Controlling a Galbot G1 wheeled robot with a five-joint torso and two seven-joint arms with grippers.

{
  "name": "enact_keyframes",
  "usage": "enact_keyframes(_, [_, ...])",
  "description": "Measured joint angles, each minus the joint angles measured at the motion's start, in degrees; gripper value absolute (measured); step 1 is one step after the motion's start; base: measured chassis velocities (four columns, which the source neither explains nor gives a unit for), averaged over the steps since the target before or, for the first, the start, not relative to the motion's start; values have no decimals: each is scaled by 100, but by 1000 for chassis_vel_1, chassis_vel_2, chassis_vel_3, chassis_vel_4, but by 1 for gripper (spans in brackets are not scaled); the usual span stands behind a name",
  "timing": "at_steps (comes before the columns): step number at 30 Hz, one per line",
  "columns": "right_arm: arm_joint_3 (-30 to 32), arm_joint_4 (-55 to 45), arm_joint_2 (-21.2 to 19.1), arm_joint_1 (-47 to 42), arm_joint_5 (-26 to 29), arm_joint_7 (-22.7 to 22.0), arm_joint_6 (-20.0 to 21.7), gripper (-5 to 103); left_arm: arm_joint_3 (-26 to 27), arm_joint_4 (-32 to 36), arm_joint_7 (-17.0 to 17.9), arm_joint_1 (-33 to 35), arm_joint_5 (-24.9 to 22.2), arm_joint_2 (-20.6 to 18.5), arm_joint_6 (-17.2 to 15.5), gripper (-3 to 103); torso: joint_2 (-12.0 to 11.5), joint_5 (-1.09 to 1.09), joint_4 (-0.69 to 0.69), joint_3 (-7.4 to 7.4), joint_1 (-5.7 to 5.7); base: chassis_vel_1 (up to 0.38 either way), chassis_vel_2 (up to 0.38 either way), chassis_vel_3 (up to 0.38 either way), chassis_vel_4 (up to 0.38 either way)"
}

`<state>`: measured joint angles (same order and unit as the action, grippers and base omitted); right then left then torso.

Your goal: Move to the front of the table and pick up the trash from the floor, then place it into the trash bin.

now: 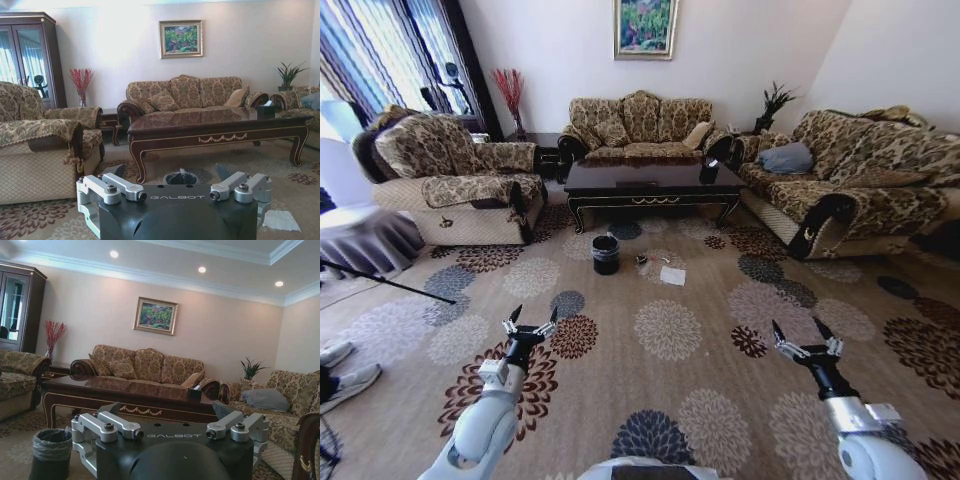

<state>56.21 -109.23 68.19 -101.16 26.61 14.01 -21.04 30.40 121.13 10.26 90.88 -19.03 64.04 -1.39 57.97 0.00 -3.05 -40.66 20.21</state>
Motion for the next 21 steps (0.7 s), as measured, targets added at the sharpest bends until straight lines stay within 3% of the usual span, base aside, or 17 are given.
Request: enact_keyframes(21, [-78,121,176,-94,-201,154,-180,100,-6,-10,-5,218,214,123,22,100,-592,0,1,329,-266,0,0,0,0])
